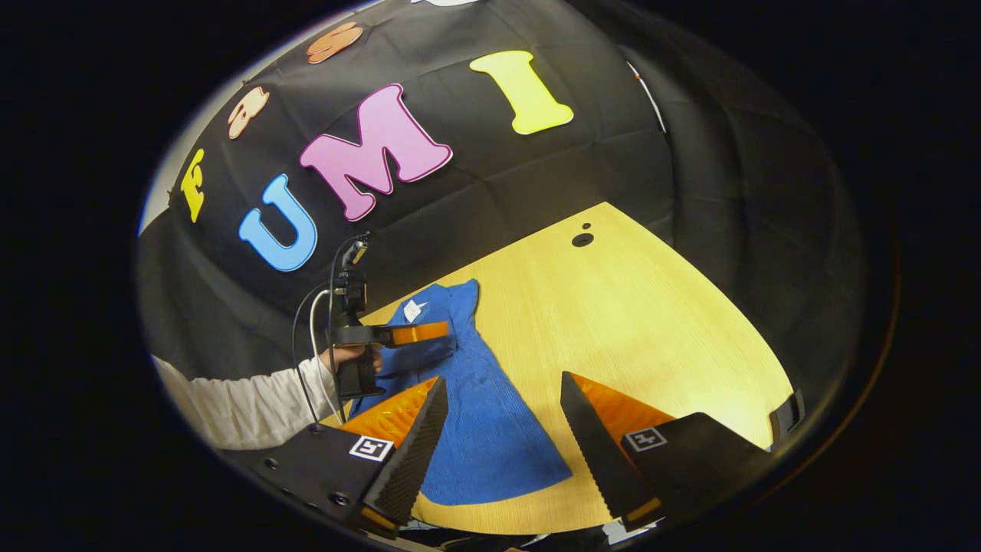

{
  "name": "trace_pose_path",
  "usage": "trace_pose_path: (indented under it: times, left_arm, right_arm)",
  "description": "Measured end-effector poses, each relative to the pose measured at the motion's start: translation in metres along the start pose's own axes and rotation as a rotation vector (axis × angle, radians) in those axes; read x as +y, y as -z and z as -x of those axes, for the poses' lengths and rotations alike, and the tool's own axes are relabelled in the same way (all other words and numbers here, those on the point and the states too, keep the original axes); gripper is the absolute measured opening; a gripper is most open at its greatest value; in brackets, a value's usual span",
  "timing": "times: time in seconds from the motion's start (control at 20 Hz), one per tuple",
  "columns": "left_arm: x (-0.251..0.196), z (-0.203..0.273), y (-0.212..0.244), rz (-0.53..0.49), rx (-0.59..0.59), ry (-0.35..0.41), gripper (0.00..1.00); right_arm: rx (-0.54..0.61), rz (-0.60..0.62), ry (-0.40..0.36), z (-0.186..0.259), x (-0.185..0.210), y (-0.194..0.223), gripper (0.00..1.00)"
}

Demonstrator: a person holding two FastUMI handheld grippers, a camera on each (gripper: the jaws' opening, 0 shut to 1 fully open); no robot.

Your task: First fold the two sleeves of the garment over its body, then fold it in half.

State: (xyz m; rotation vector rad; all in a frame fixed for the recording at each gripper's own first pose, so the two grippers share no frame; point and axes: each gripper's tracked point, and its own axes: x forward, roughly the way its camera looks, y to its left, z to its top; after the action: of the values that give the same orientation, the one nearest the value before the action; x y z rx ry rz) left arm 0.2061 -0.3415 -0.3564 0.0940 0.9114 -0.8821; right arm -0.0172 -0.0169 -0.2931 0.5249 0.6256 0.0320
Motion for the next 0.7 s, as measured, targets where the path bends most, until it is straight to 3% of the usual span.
trace_pose_path:
  times: [0.05, 0.2, 0.4, 0.7]
  left_arm:
    - [-0.004, -0.006, -0.019, 0.004, -0.047, 0.002, 0.87]
    - [-0.006, 0.017, -0.024, 0.0, -0.098, -0.008, 0.86]
    - [0.007, 0.079, -0.012, -0.026, -0.154, -0.097, 0.85]
    - [0.047, 0.172, 0.069, 0.107, -0.131, -0.238, 0.85]
  right_arm:
    - [0.006, 0.004, -0.007, -0.002, 0.001, 0.001, 0.94]
    - [0.013, 0.018, -0.019, -0.005, 0.001, 0.002, 0.94]
    - [0.041, 0.013, -0.031, -0.011, 0.0, 0.016, 0.94]
    - [0.122, 0.03, -0.047, -0.025, 0.013, 0.044, 0.94]
